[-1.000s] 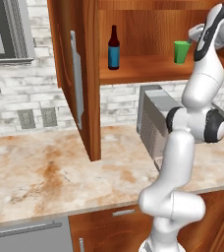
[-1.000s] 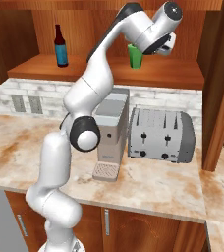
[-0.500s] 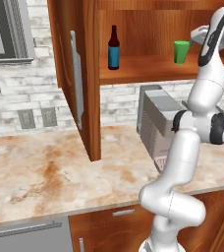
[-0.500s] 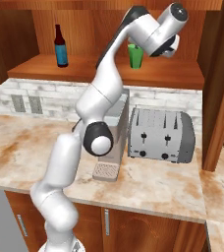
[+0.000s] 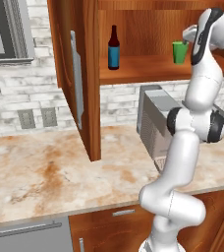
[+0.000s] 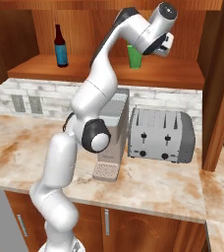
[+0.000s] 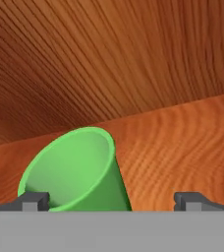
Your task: Open the cabinet directly in front. Then move the beer and the cup to the dining counter with the candle on it.
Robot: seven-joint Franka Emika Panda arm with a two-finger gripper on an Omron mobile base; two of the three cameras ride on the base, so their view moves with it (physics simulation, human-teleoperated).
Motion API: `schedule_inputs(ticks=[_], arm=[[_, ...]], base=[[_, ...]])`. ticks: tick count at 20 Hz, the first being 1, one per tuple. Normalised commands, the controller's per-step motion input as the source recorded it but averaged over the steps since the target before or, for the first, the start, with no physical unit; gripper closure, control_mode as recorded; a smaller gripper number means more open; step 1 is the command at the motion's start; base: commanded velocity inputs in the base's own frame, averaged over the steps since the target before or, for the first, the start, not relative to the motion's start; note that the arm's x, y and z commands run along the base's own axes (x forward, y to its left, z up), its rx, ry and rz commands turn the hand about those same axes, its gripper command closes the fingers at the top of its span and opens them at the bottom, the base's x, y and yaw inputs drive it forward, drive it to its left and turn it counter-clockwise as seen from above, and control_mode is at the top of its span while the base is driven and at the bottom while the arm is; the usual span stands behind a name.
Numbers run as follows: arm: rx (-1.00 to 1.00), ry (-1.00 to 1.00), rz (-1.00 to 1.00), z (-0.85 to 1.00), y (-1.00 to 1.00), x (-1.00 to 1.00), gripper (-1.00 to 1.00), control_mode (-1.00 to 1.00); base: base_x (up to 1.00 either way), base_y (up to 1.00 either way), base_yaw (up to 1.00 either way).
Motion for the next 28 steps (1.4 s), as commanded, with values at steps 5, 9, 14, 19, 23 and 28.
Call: schedule_inputs(ticks=[5, 9, 14, 19, 23, 28], arm=[[-0.09, 0.05, -0.06, -0.86, -0.07, -0.36, -1.00, -1.00], [0.00, 0.00, -0.07, -0.62, -0.02, -0.28, -1.00, -1.00], [0.00, 0.03, -0.03, 0.06, 0.02, 0.16, -1.00, -1.00], [0.08, -0.01, -0.06, 0.34, -0.15, 0.01, -1.00, -1.00], [0.07, -0.01, -0.02, 0.15, -0.07, 0.00, -1.00, -1.00], [0.01, 0.00, -0.02, 0.09, -0.01, 0.33, -1.00, -1.00]], base=[[0.00, 0.00, 0.00], [0.00, 0.00, 0.00], [0.00, 0.00, 0.00], [0.00, 0.00, 0.00], [0.00, 0.00, 0.00], [0.00, 0.00, 0.00]])
